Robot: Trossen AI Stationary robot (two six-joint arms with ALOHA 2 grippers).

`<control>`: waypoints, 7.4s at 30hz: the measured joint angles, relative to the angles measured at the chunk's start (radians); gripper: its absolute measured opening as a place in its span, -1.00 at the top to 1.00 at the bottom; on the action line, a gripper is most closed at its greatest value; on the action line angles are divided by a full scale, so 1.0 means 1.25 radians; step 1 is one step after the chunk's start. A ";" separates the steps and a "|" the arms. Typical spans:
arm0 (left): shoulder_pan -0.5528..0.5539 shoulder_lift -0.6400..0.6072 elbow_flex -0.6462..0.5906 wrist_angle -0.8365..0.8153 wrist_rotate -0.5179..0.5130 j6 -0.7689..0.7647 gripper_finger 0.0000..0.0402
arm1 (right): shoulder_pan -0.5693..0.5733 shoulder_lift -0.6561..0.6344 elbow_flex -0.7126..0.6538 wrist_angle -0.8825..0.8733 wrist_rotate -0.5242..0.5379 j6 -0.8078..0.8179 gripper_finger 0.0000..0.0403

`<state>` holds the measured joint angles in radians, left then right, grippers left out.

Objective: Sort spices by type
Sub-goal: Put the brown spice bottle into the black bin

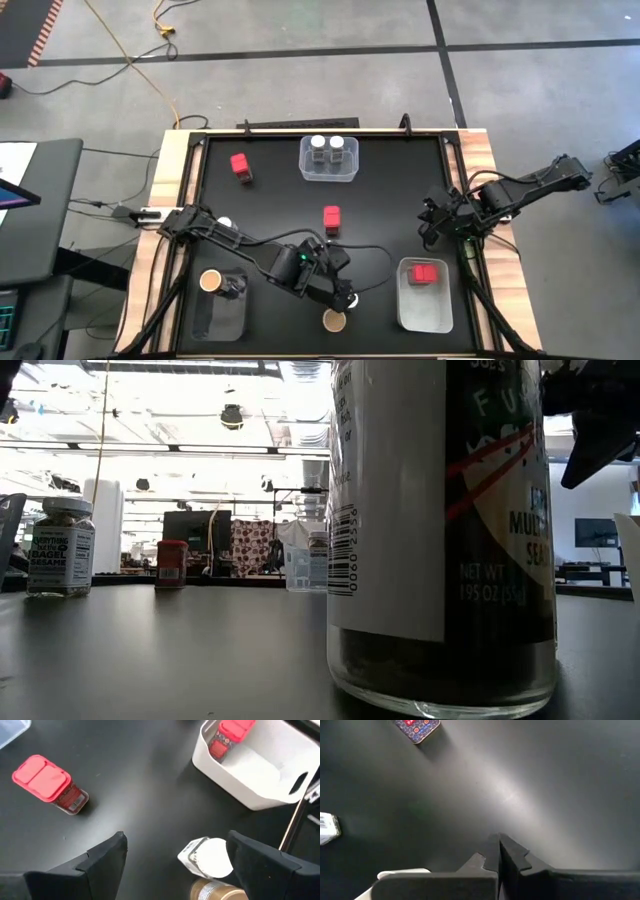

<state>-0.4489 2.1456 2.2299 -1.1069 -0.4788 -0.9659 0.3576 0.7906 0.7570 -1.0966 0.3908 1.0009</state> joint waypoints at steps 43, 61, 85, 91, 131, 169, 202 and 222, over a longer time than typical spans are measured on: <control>-0.119 0.000 -0.001 0.042 0.083 -0.453 -0.89 | 0.031 0.000 0.000 -0.003 -0.026 -0.096 0.89; -0.101 0.016 -0.002 0.082 0.050 -0.309 -0.89 | 0.044 0.000 0.000 -0.003 -0.026 -0.096 0.89; -0.163 0.116 0.000 0.136 0.032 -0.155 -0.89 | 0.042 0.000 0.001 -0.023 -0.025 -0.090 0.89; -0.184 0.118 0.000 0.122 -0.032 -0.219 -0.89 | 0.042 0.000 0.001 -0.023 -0.024 -0.094 0.89; -0.201 0.118 -0.015 0.091 -0.084 -0.212 -0.89 | 0.042 0.000 0.001 -0.023 -0.024 -0.113 0.89; -0.154 0.117 -0.177 0.250 -0.045 -0.304 -0.89 | 0.042 0.000 0.001 -0.023 -0.024 -0.117 0.89; -0.145 0.117 -0.172 0.250 -0.020 -0.336 -0.89 | 0.042 0.000 0.000 -0.022 -0.024 -0.137 0.89; -0.128 0.117 -0.171 0.247 0.077 -0.257 -0.37 | 0.042 0.000 0.000 -0.020 -0.024 -0.137 0.89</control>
<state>-0.6086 2.2916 2.0157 -0.7984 -0.3822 -1.2873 0.4099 0.7906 0.7574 -1.1220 0.3611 0.8299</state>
